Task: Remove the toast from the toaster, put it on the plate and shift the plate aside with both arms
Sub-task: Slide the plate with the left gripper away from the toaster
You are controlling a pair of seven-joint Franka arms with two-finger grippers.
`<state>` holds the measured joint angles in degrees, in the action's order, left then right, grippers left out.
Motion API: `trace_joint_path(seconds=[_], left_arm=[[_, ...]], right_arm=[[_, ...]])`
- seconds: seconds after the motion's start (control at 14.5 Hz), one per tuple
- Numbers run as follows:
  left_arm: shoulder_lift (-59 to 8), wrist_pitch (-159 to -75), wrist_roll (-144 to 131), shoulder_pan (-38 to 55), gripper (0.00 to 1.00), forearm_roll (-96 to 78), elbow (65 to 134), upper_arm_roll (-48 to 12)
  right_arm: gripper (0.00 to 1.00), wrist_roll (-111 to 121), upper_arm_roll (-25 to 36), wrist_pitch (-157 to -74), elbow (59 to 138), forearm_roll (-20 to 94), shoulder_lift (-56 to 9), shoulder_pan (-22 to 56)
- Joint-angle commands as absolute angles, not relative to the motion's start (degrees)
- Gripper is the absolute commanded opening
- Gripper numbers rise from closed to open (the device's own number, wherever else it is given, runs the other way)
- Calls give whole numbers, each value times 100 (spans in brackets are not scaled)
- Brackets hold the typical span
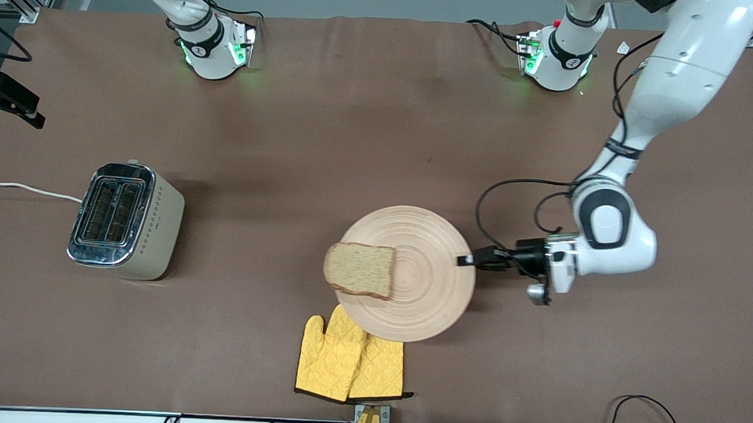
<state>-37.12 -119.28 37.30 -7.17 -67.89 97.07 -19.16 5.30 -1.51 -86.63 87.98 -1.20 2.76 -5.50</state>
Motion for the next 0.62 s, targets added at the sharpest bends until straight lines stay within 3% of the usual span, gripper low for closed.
trace_joint_path(seconds=[0.0, 0.28, 0.55], left_arm=[[-3656, -11217, 3753, -1456, 0, -6357, 9686, -1960], [-3962, -10733, 3849, -2450, 0, -4995, 9247, -1960], [-4490, -10380, 4639, -3136, 0, -4816, 8956, -1925]], right_arm=[[100, 598, -158, -8622, 8763, -158, 290, -563], [100, 598, -176, -8622, 8745, -158, 290, -510], [100, 598, -185, -8570, 8754, -158, 290, -483]])
